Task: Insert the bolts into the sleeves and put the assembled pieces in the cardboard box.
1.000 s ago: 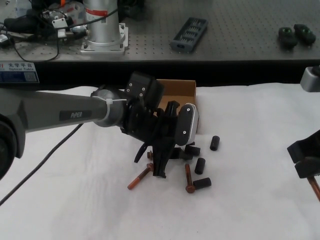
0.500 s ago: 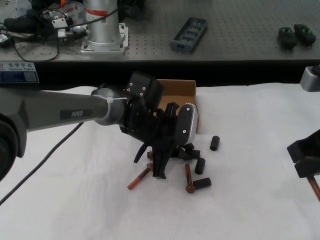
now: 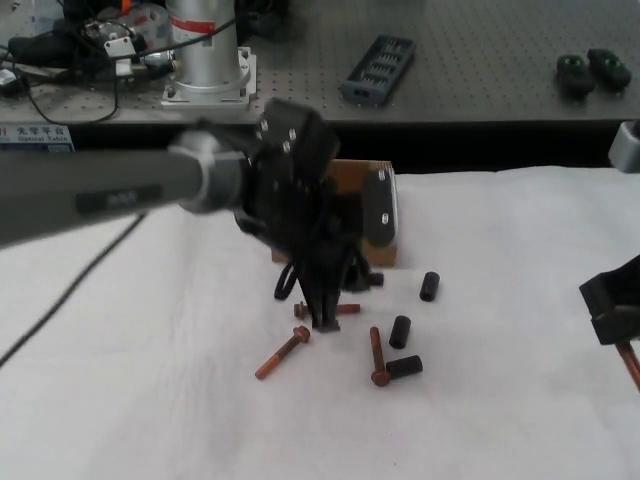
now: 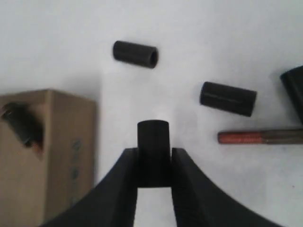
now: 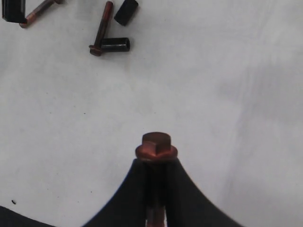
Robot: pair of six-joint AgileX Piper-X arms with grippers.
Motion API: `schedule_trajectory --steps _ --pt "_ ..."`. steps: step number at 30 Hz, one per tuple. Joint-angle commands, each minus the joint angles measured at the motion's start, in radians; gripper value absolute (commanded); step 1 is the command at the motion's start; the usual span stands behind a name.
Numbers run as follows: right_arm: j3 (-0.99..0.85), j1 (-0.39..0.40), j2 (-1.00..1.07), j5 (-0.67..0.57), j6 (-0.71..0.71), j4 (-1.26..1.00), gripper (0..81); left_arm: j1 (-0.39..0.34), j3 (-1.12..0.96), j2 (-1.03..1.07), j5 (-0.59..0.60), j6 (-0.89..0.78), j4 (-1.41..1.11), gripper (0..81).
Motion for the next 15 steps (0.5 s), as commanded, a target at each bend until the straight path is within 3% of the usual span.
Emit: schedule_trajectory --steps 1,11,15 --pt "-0.003 0.0 -0.011 -0.014 -0.01 -0.018 2.8 -0.001 -0.007 -0.127 -0.218 -0.262 0.083 0.6" --pt "-0.003 0.0 -0.012 -0.147 0.055 -0.194 2.8 -0.001 0.03 -0.336 -0.251 -0.778 0.36 0.6" --pt "-0.003 0.0 -0.009 -0.245 0.135 -0.319 2.8 -0.001 0.15 -0.46 -0.138 -0.861 0.325 0.6"
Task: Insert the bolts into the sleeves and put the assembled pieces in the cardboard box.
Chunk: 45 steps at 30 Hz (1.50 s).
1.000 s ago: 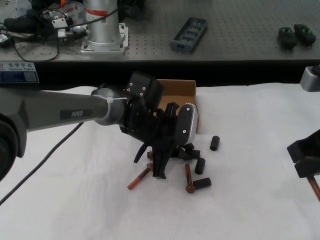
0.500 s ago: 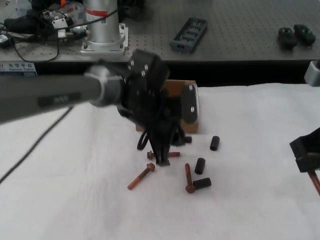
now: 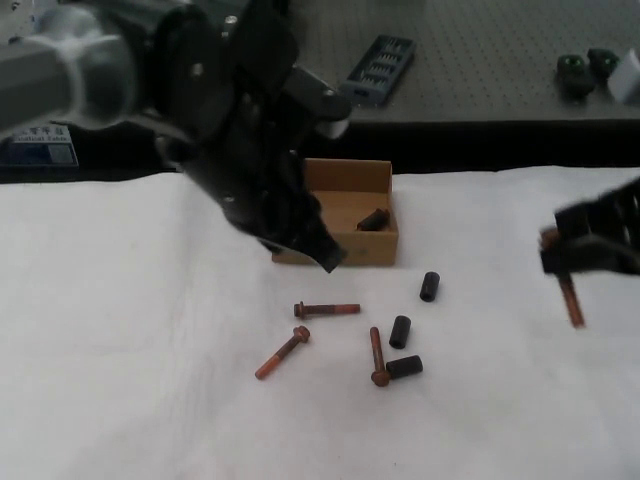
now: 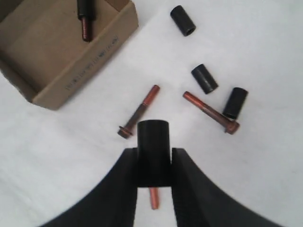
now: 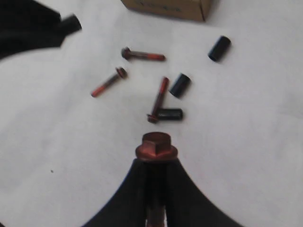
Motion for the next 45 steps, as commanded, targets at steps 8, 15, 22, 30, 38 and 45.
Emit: schedule_trajectory --steps 8,15,22,30,38,45 --pt "-0.003 0.0 0.046 -0.192 0.173 -0.208 2.8 -0.001 0.436 -0.413 0.31 -0.219 -0.255 0.6" --pt "-0.003 0.083 0.104 -0.23 0.308 -0.391 2.8 -0.001 0.682 -0.649 0.481 -0.377 -0.61 0.6" --pt "-0.003 0.191 0.15 -0.232 0.445 -0.568 2.8 -0.001 0.755 -0.695 0.584 -0.53 -0.77 0.6" --pt "-0.003 0.206 0.155 -0.214 0.452 -0.583 2.8 -0.001 0.755 -0.695 0.576 -0.529 -0.823 0.6" --pt "-0.003 0.204 0.155 -0.194 0.452 -0.598 2.8 -0.001 0.753 -0.695 0.5 -0.529 -0.823 0.6" --pt "-0.003 0.204 0.155 -0.197 0.477 -0.636 2.8 -0.001 0.753 -0.695 0.432 -0.529 -0.816 0.6"
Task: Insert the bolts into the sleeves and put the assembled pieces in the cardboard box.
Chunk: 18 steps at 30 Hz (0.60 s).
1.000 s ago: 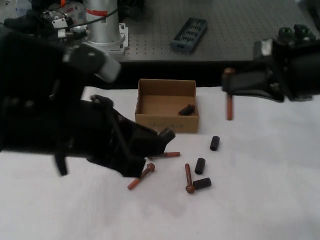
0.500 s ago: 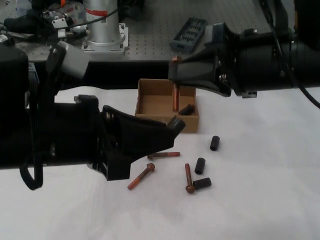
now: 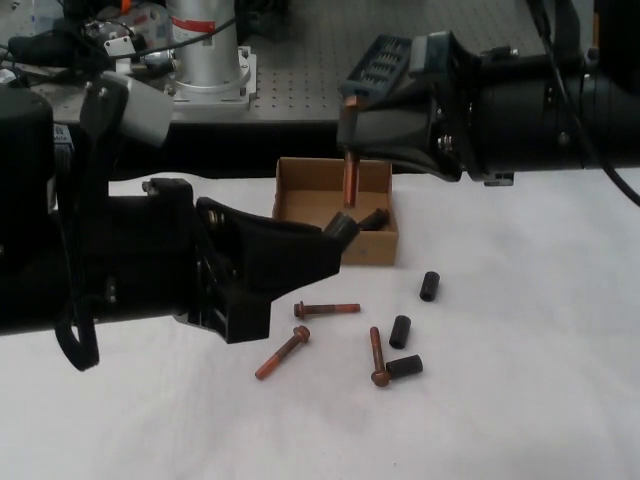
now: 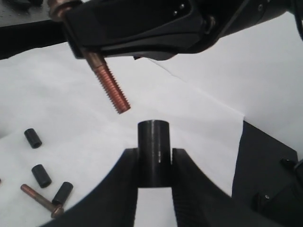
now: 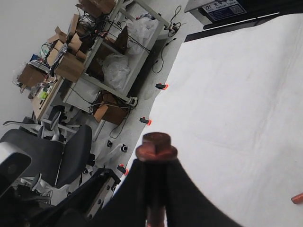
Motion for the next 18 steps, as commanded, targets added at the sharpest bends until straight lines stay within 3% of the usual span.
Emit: schedule_trajectory --steps 1,18 --pt "-0.003 -0.001 0.003 -0.005 0.005 -0.023 2.8 -0.001 -0.006 -0.013 -0.028 -0.007 -0.015 0.6" --pt "-0.003 0.004 0.003 -0.028 0.025 -0.023 2.8 -0.001 -0.006 -0.013 -0.035 -0.045 -0.022 0.6"
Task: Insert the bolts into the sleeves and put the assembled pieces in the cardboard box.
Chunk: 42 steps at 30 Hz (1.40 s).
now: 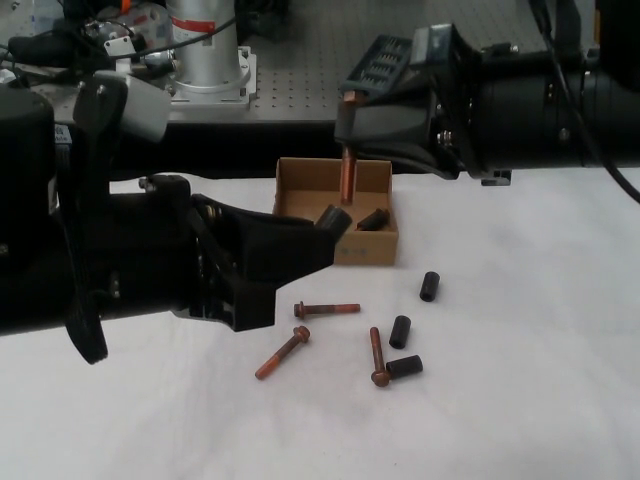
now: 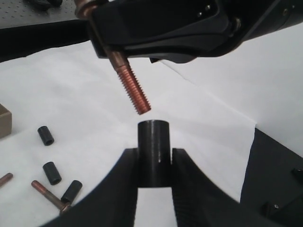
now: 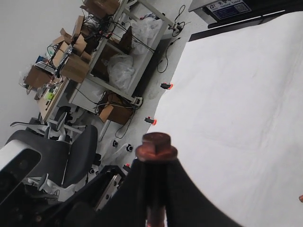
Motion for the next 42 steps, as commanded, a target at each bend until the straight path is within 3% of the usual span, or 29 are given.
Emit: schedule_trajectory --steps 1,30,42 --pt "-0.003 0.004 0.003 -0.002 -0.008 -0.02 2.8 -0.001 -0.006 -0.013 -0.002 -0.019 -0.022 0.6" --pt "-0.003 0.004 -0.016 -0.069 0.049 -0.025 2.8 -0.001 -0.008 -0.013 -0.006 -0.025 -0.091 0.6" --pt "-0.003 0.004 -0.046 -0.141 0.054 -0.14 2.8 -0.001 -0.008 -0.013 -0.006 -0.025 -0.091 0.6"
